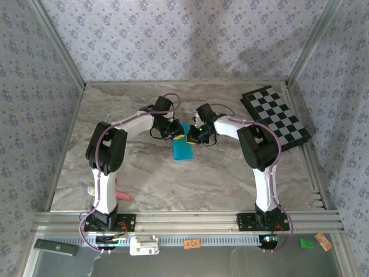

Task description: Fold a paper plane with a square sheet of paper (pick it up from the middle)

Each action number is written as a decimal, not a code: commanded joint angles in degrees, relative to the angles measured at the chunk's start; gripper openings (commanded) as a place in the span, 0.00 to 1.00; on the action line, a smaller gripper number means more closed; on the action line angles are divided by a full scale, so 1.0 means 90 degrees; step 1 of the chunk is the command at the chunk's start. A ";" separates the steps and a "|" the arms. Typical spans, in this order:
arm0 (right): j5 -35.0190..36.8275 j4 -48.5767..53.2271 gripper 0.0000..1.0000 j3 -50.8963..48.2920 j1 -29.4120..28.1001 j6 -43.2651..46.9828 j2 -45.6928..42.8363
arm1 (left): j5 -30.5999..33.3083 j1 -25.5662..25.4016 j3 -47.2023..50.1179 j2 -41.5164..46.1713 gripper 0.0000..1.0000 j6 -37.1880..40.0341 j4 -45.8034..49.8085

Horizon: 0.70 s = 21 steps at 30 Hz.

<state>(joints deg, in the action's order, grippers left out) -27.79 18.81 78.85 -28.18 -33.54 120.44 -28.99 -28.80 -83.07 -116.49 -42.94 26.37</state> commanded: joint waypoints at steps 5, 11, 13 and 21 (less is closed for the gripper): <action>0.1148 0.1249 0.06 -0.0282 0.0007 0.0035 0.0679 | -0.0130 -0.0087 0.0003 -0.0298 0.12 0.0304 0.0324; 0.1354 0.1442 0.06 -0.0211 -0.0020 0.0045 0.0728 | 0.0284 -0.0106 -0.0143 -0.0462 0.12 0.0609 0.0736; 0.1389 0.1474 0.06 -0.0206 -0.0021 0.0045 0.0738 | 0.0315 -0.0109 -0.0173 -0.0520 0.12 0.0675 0.0779; 0.1616 0.1659 0.06 -0.0129 -0.0040 0.0129 0.0770 | 0.0626 -0.0025 -0.0029 -0.0582 0.10 0.1008 0.0909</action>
<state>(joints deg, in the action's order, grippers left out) -25.15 22.13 81.08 -28.97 -33.54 121.05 -26.11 -29.36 -83.31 -120.49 -36.34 31.35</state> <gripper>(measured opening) 0.058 0.105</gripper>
